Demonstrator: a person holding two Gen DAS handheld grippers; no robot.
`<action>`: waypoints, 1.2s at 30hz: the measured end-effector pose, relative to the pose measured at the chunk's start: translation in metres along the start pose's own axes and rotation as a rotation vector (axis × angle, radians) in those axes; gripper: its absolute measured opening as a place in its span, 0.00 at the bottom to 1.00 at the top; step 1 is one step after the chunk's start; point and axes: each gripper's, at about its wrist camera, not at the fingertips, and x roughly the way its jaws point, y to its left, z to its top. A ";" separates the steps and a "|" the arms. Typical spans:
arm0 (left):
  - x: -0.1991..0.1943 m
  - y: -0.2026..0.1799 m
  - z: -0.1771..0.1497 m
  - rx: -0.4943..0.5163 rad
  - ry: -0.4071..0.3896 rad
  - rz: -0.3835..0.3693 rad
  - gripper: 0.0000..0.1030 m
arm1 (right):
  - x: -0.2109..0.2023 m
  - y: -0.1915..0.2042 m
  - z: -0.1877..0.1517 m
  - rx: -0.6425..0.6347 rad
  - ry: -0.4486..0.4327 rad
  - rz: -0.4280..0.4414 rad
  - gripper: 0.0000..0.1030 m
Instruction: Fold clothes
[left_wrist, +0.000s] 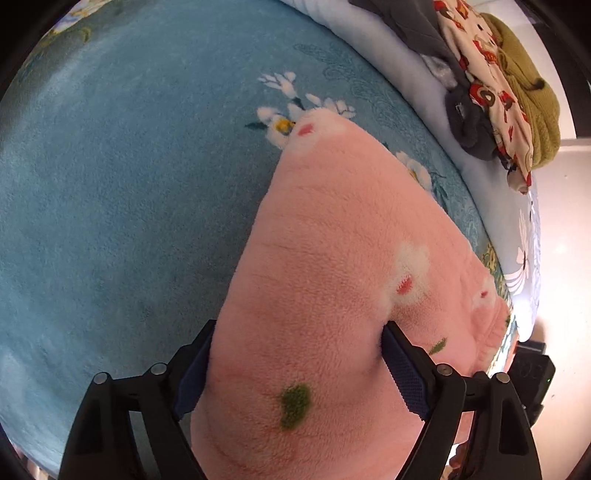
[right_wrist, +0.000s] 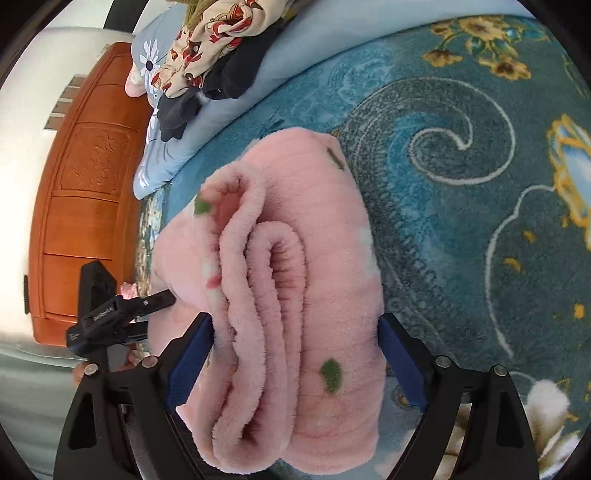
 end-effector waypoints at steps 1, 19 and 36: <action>0.001 0.000 -0.001 -0.007 0.001 -0.003 0.87 | 0.002 0.001 -0.001 -0.008 -0.002 0.002 0.87; -0.030 -0.022 -0.032 0.044 -0.156 -0.072 0.50 | -0.012 0.056 0.018 -0.101 -0.006 -0.133 0.41; -0.188 0.245 0.001 -0.405 -0.640 -0.188 0.50 | 0.206 0.403 0.071 -0.882 0.268 -0.118 0.41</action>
